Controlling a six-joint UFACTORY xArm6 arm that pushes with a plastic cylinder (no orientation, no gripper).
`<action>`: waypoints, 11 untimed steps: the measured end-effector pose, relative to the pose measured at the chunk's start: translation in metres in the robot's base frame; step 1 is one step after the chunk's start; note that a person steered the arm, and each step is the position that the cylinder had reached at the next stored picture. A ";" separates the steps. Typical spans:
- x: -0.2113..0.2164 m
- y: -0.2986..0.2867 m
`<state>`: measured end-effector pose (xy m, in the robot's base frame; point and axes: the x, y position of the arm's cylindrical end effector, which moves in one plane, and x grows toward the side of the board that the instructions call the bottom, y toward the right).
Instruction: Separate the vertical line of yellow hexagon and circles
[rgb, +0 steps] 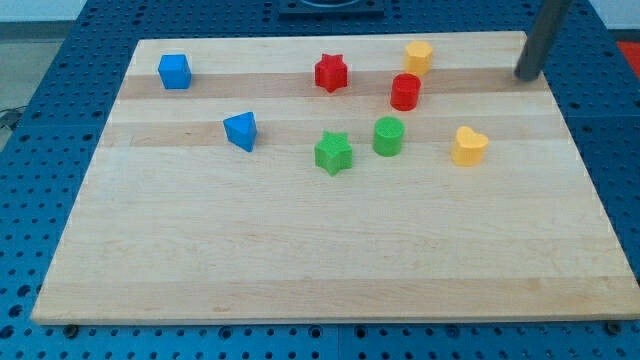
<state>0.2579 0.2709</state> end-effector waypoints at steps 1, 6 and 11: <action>-0.046 -0.071; 0.146 -0.199; -0.044 -0.089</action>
